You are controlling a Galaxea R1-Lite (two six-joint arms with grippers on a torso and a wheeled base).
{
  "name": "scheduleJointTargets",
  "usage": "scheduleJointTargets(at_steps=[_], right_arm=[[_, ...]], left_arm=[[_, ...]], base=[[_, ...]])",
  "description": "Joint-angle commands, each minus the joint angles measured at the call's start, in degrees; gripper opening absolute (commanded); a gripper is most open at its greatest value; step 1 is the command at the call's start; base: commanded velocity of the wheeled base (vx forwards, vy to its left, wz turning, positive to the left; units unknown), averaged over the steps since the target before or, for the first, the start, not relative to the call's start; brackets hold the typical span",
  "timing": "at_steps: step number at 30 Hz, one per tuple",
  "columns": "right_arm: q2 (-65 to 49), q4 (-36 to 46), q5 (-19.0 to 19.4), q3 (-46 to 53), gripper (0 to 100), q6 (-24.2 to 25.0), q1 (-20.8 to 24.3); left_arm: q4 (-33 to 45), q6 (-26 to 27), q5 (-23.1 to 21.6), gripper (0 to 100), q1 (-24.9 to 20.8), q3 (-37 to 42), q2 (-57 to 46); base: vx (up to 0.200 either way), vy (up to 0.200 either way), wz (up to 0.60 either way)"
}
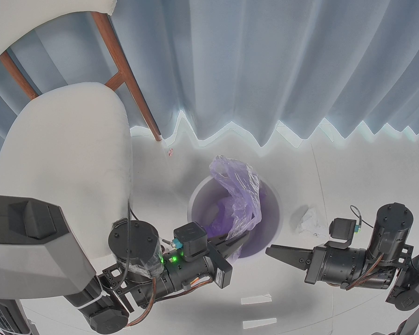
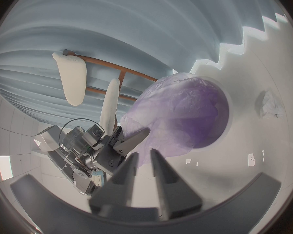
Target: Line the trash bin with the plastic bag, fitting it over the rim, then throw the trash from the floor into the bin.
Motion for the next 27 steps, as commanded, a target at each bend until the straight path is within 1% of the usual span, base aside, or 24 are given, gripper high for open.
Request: scheduleJointTargets(at_steps=[1,4,5,6,7,11,13,15,20,22,23,25,27], right_arm=[[0.52,-0.13,-0.03,0.13,100,0.36,0.71],[-1.41,0.31,-0.11,-1.02,100,4.31,0.71],[-1.50,0.31,-0.11,-1.10,100,4.49,0.71],[-2.73,2.42,-0.20,-2.77,100,6.95,0.71],[-3.08,3.30,-0.20,-3.21,100,7.39,0.71],[-6.42,16.57,-0.73,-7.78,100,7.92,0.36],[-7.12,22.72,-2.05,-10.24,100,7.92,0.09],[-7.30,26.15,-2.93,-11.56,100,7.92,-0.17],[-7.56,27.29,-3.01,-11.74,100,7.65,-1.66],[-7.39,27.47,-2.93,-11.56,100,7.48,-1.66],[-7.12,27.55,-2.93,-11.65,100,7.04,-1.66],[-7.21,27.73,-3.01,-12.09,100,6.33,-1.66],[-7.12,27.73,-3.01,-12.44,100,6.25,-1.66]], left_arm=[[-0.12,0.88,-0.03,0,-0.33,1.04,0.45],[-0.12,5.63,0.14,0,0.20,2.18,0.45],[-0.12,5.89,0.14,0,0.20,2.18,0.45],[-0.12,8.44,0.14,0,0.38,2.71,0.27],[-0.12,8.79,0.14,0,0.38,2.89,0.27],[-0.12,9.85,1.11,0,-0.33,4.38,0.01],[-0.21,9.93,1.11,0,-0.50,5.00,-0.25],[-0.12,10.72,1.20,0,-1.03,5.88,-1.48],[-0.03,11.25,1.90,0,-2.79,9.48,-4.03],[0.14,11.34,4.27,0,-3.58,10.62,-4.21],[0.23,11.34,6.56,0,-4.81,11.41,-4.21],[0.32,11.16,9.02,0,-6.83,11.94,-4.21],[0.32,11.08,9.72,0,-7.45,11.94,-3.94]], base=[[0.000,0.000,0.00],[0.000,0.000,0.00],[0.000,0.000,0.00],[0.000,0.000,0.00],[0.000,0.000,0.00],[0.000,0.000,0.00],[0.000,0.000,0.00],[0.000,0.000,0.00],[0.000,0.000,0.00],[0.000,0.000,0.00],[0.000,0.000,0.00],[0.000,0.000,0.00],[0.000,0.000,0.00]])
